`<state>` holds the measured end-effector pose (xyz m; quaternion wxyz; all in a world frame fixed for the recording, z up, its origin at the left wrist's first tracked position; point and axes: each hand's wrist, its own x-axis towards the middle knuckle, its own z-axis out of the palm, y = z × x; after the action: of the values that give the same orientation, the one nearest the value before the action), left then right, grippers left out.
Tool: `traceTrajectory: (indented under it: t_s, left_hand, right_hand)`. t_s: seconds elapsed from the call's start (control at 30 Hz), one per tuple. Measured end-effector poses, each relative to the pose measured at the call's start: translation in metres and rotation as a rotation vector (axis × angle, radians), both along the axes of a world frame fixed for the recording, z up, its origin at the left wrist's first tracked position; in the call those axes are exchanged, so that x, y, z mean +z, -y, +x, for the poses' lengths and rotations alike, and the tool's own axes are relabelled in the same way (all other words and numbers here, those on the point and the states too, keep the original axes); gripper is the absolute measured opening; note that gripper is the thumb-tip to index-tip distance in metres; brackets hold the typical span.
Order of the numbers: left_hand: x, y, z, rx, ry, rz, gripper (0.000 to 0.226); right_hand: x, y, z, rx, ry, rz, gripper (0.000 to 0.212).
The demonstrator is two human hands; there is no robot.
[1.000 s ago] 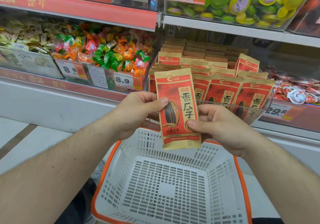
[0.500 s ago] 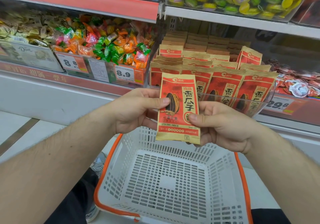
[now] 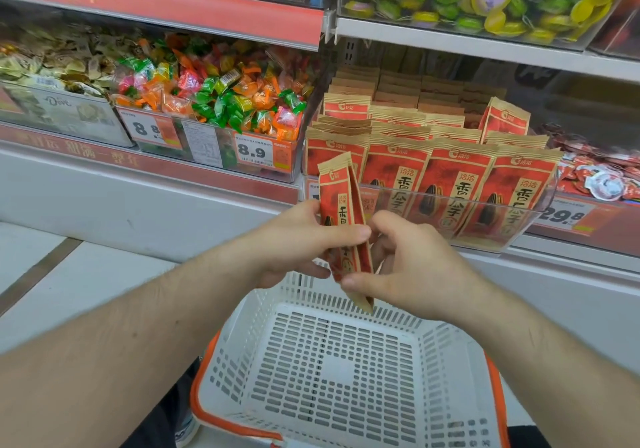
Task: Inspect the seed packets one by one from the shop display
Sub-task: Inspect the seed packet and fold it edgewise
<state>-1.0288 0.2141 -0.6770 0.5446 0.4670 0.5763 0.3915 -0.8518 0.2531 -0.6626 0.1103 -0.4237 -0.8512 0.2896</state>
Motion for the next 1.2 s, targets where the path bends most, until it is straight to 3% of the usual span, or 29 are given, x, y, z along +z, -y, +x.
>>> traceTrajectory:
  t_s: [0.1,0.17,0.23,0.37,0.5,0.63,0.83,1.07,1.2]
  left_hand:
    - [-0.001,-0.002,-0.004,-0.025,0.005,-0.009,0.039]
    - [-0.001,-0.002,-0.003,-0.075,-0.007,-0.002,0.034]
    - [-0.002,-0.001,-0.001,-0.118,-0.022,-0.004,0.031]
    - [-0.005,-0.002,0.005,-0.160,-0.093,-0.018,0.050]
    - [-0.004,-0.001,0.007,-0.130,-0.146,0.007,0.041]
    - [-0.003,-0.003,0.007,-0.010,-0.011,0.090,0.045]
    - [-0.002,-0.003,-0.007,-0.103,0.172,0.060,0.046]
    - [-0.003,-0.003,-0.008,-0.149,0.219,0.057,0.053]
    - [-0.001,-0.003,-0.006,-0.112,0.211,0.044,0.039]
  right_hand:
    - [0.006,-0.006,0.004,-0.005,-0.169,-0.135,0.014]
    - [0.010,-0.010,0.005,-0.081,-0.342,-0.163,0.004]
    - [0.010,-0.011,0.002,-0.123,-0.408,-0.125,0.012]
    - [0.005,-0.008,-0.002,-0.106,-0.355,-0.014,0.019]
    - [0.002,-0.006,-0.003,-0.109,-0.315,0.054,0.024]
    - [0.000,-0.004,-0.006,-0.112,-0.327,0.012,0.025]
    - [0.007,-0.003,-0.007,-0.081,-0.532,-0.262,0.028]
    - [0.007,-0.003,-0.009,-0.068,-0.610,-0.377,0.029]
    - [0.005,-0.003,-0.008,-0.064,-0.612,-0.357,0.028]
